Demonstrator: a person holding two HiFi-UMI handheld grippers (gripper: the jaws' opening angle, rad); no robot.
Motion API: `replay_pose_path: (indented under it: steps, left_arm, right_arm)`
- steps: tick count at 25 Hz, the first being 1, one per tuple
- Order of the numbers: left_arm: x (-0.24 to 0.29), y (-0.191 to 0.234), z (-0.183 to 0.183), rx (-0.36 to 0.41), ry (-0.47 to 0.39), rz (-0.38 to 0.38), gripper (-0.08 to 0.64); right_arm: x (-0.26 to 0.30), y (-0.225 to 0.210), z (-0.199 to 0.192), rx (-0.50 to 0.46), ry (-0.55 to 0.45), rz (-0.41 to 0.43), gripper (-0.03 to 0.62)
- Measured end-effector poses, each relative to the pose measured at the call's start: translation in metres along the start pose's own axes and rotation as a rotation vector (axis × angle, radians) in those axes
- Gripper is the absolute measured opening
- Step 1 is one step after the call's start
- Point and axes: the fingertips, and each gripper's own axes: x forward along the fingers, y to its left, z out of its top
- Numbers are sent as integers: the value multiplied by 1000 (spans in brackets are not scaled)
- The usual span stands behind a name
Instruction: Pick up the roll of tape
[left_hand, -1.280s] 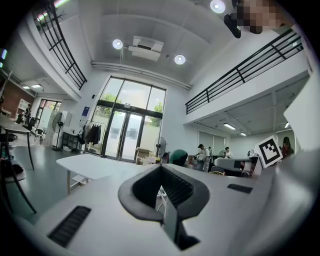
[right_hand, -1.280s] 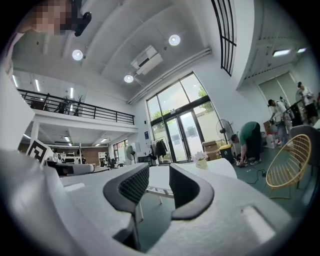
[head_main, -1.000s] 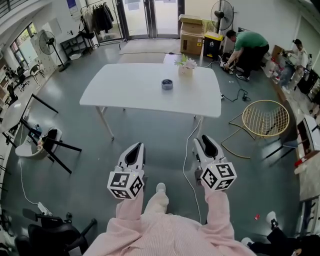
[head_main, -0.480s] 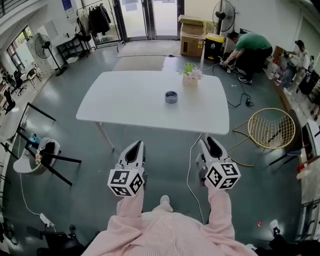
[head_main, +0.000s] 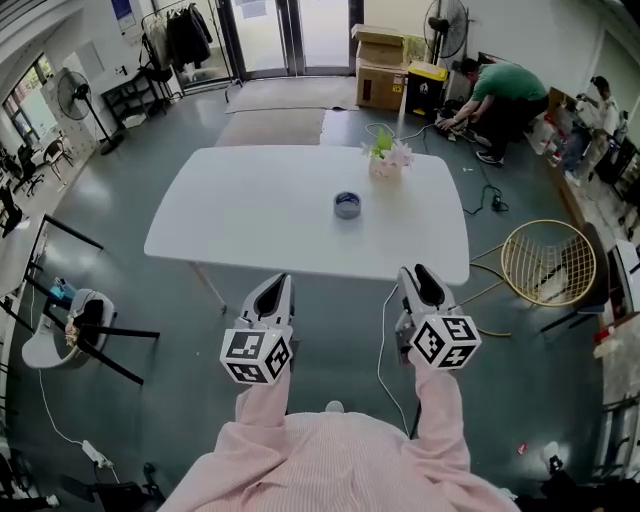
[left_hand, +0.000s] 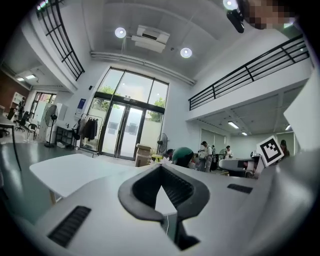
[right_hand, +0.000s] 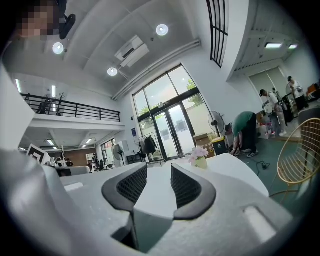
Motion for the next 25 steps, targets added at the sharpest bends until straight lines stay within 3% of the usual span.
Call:
replay_pose_path:
  steps: [12,25]
  left_arm:
    - [44,26,-18,-58,49,-14,0]
    - [133,70,-37,-108,116,30,0]
  right_arm:
    - [58,-7,-11,-4,51,14,135]
    - [165,-38,-17,-31,119,64,134]
